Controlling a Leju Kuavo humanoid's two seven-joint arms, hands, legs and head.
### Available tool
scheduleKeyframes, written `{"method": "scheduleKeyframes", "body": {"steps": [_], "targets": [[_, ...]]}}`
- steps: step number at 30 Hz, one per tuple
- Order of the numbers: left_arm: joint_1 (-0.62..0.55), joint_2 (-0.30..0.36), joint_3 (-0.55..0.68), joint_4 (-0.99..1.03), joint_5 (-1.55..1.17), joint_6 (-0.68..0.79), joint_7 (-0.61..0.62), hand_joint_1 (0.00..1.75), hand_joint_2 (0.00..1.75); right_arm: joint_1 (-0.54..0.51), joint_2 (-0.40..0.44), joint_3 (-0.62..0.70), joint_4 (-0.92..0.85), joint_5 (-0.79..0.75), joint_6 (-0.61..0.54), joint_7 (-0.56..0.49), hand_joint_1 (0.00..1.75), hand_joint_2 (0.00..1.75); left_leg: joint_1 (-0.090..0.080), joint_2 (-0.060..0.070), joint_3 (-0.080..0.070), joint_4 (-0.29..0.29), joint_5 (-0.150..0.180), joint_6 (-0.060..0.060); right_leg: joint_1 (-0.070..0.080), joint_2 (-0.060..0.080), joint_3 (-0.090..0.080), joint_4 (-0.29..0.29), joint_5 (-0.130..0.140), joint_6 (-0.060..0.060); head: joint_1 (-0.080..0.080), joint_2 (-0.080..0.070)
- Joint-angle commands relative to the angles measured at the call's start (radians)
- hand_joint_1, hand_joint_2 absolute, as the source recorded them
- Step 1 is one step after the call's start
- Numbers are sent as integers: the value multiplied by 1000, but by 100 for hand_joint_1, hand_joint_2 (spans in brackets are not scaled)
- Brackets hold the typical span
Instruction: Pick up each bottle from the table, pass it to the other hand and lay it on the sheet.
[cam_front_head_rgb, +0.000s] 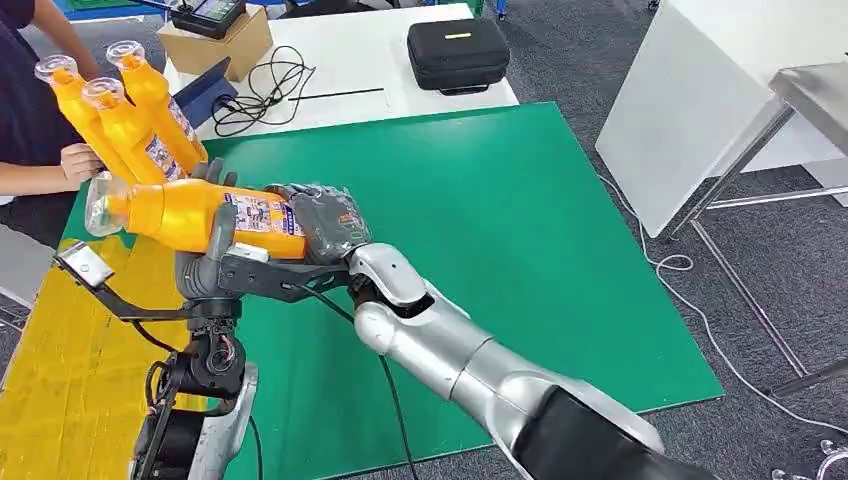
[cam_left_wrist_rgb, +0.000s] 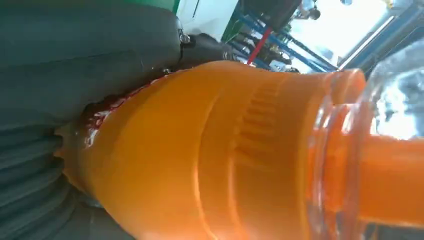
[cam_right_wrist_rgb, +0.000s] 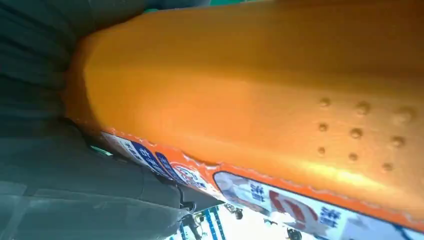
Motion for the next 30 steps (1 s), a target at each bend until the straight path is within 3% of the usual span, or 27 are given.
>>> {"method": "scheduleKeyframes", "body": {"steps": [1, 15, 16, 18, 22, 25, 30], "targets": [[-45, 22, -72, 4, -35, 28, -13, 175, 175, -5, 11, 57, 50, -11, 38, -27, 175, 175, 0, 0, 4, 0, -2, -1, 0, -2, 4, 0, -2, 0, 0, 0], [-44, 26, -38, -35, -42, 52, -40, 175, 175, -4, 11, 74, 22, -53, 102, -20, 175, 175, 1, -1, 4, 0, -2, -1, 1, -2, 5, 0, -2, -1, 0, 0], [-47, 28, -34, -42, -41, 52, -35, 175, 175, -2, 11, 47, 29, -112, 160, -42, 0, 0, 0, -1, 2, 0, -1, -1, 0, -2, 2, 0, -1, 0, 0, 0], [-38, 39, -14, -80, -54, 60, -55, 175, 175, -5, 11, 24, 61, -108, 157, -36, 0, 0, 0, -1, 3, 0, -1, -1, 0, -2, 3, 0, -1, 0, 0, 0], [2, 55, 71, -181, -95, 48, -59, 175, 175, 10, 1, -168, 101, -30, 116, -102, 0, 0, 1, -1, 4, 0, -2, -2, 1, -2, 5, 0, -2, -1, 0, 0], [13, 54, 130, -186, -142, 30, -54, 175, 175, 64, -50, -306, -15, 38, 113, -166, 0, 0, 1, -2, 2, 0, 0, -1, 1, -3, 3, -1, -1, 0, 0, 0], [25, 89, 181, -124, -194, 8, -94, 175, 175, 192, -127, -392, -227, 67, 159, -215, 0, 0, 1, -5, 5, -2, -1, -1, 1, -5, 7, -2, -2, 0, 1, 0]]}}
